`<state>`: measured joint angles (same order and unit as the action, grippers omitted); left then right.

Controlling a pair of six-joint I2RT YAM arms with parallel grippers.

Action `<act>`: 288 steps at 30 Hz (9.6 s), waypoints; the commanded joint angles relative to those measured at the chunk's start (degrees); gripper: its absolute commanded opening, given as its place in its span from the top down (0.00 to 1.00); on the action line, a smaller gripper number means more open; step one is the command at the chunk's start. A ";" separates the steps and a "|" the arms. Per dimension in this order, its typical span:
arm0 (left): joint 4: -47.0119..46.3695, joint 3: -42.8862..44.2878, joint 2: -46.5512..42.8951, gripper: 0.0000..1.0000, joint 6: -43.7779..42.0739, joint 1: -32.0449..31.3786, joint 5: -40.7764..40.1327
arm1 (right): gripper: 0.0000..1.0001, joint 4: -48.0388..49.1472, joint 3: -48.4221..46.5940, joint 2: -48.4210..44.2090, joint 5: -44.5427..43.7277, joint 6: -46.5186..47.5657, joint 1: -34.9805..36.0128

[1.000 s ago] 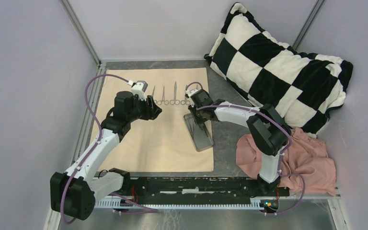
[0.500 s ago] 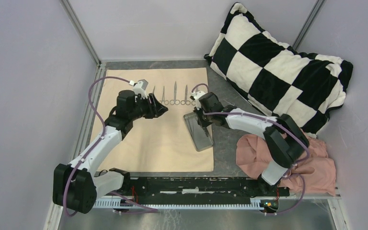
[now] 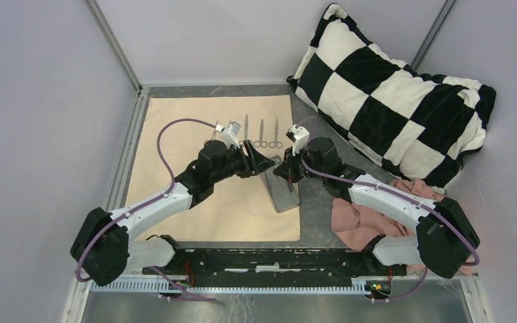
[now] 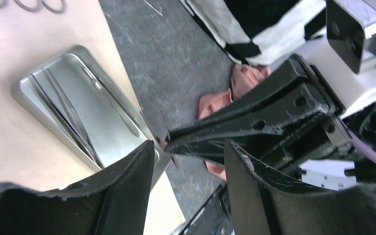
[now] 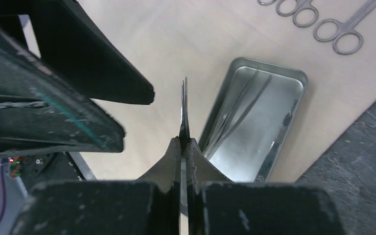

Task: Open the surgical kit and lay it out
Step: Place the medical item in the surgical kit, then pick up the medical item from the container, then place the medical item in the surgical kit, then pick up the medical item from the container.

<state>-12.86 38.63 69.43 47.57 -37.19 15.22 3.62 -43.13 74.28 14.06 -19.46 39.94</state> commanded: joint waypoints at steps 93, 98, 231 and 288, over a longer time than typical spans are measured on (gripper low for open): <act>44.28 48.83 26.89 0.49 -37.69 26.13 -10.90 | 0.35 -5.88 -6.27 11.95 -0.29 7.08 -1.59; 40.23 30.72 11.69 0.47 -34.11 18.63 -6.47 | 0.45 -6.08 -9.09 15.76 -3.07 3.95 0.51; 52.94 65.57 58.60 0.89 -47.22 33.57 -24.89 | 0.20 2.60 4.79 -1.22 -0.61 7.41 -4.47; 28.01 17.44 0.37 0.54 -42.20 13.06 -12.95 | 0.69 -8.66 -17.81 28.91 -13.71 0.63 4.44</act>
<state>17.34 55.02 71.05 6.92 -24.10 1.63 -4.69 -60.62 102.08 2.35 -18.33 44.47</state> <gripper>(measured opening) 0.459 0.323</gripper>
